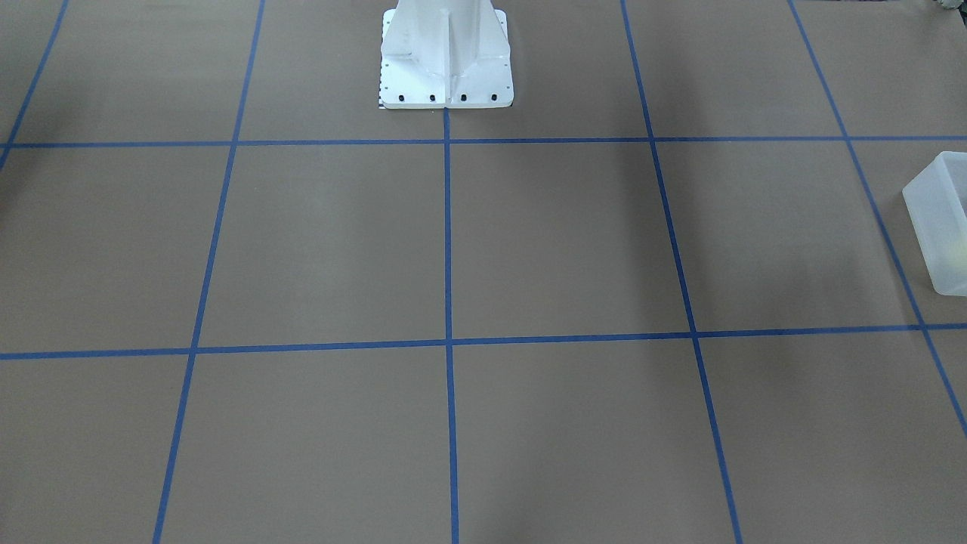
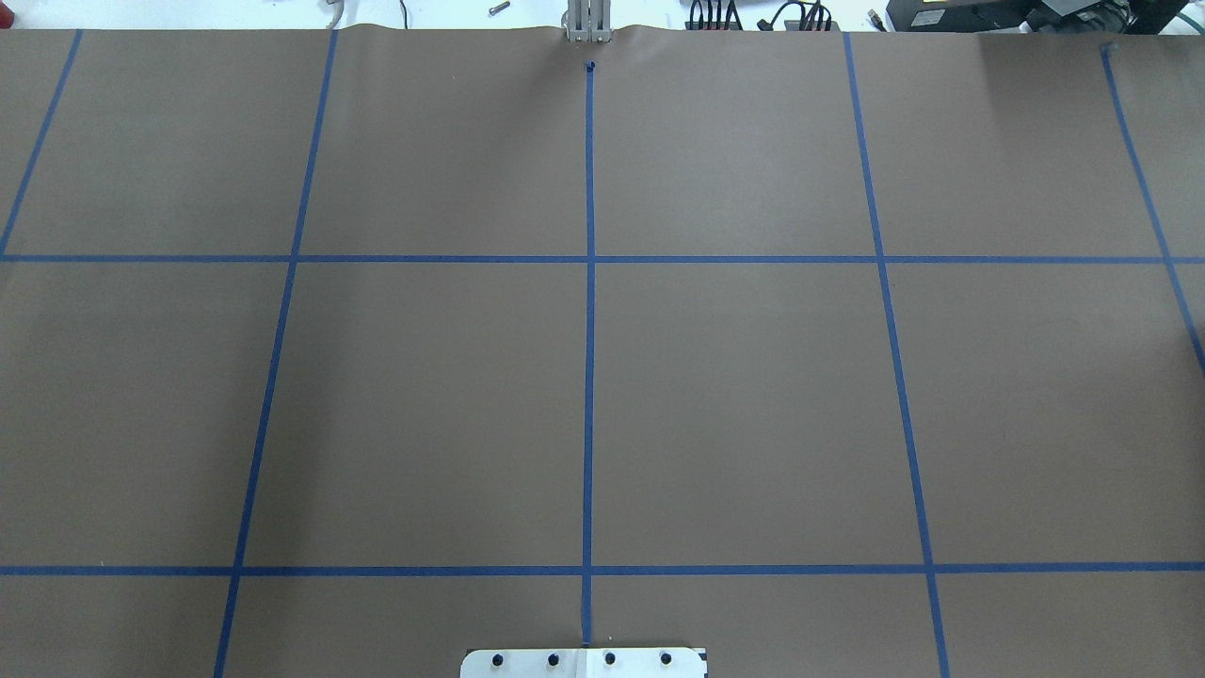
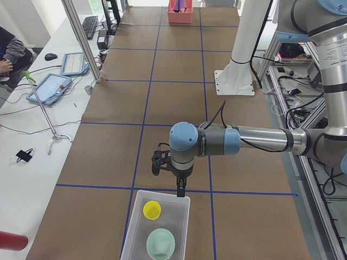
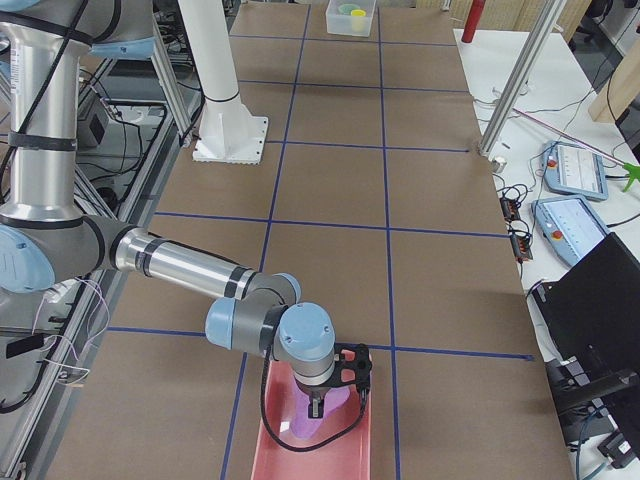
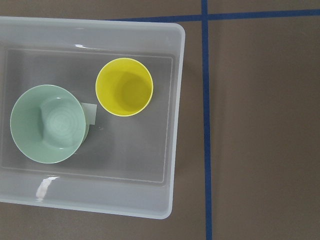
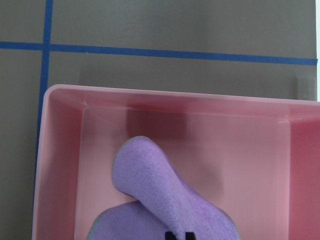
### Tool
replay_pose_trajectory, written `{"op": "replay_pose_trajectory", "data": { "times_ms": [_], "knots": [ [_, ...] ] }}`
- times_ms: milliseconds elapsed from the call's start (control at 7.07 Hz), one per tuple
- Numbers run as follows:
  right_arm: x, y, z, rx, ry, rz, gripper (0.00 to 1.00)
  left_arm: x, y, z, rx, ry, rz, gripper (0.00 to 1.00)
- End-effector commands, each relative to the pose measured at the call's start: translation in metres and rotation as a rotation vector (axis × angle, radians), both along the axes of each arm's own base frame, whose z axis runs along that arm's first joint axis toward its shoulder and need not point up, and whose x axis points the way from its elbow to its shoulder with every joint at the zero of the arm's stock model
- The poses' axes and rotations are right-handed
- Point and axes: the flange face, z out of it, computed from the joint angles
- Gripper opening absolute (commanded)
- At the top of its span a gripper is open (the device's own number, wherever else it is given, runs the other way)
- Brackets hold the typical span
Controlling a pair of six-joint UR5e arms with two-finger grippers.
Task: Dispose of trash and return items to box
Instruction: 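Open the right gripper to drop the cloth and raise it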
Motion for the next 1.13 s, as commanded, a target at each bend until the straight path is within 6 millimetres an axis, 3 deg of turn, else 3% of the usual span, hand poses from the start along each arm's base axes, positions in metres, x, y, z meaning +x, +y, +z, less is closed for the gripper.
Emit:
{"op": "replay_pose_trajectory", "data": {
  "times_ms": [0,142,425,708,849,991],
  "knots": [
    [-0.013,-0.014,-0.034,0.042,-0.082,0.022,1.0,0.0,0.0,-0.002,0.004,0.001,0.0,0.98],
    [-0.013,-0.031,-0.075,0.06,-0.088,0.076,1.0,0.0,0.0,-0.004,0.009,0.001,0.0,0.98],
    [-0.034,-0.063,-0.13,0.035,-0.099,0.09,1.0,0.001,0.0,-0.004,0.008,0.001,0.0,0.98],
    [-0.085,-0.082,-0.2,-0.023,-0.079,0.115,1.0,0.0,0.0,-0.004,0.008,0.001,-0.001,0.98],
    [-0.111,-0.093,-0.217,-0.027,-0.071,0.107,1.0,0.0,0.0,-0.004,0.008,0.001,-0.001,0.98],
    [-0.121,-0.101,-0.224,-0.03,-0.07,0.088,1.0,0.001,0.0,-0.004,0.009,0.001,0.001,0.98]
  ]
}}
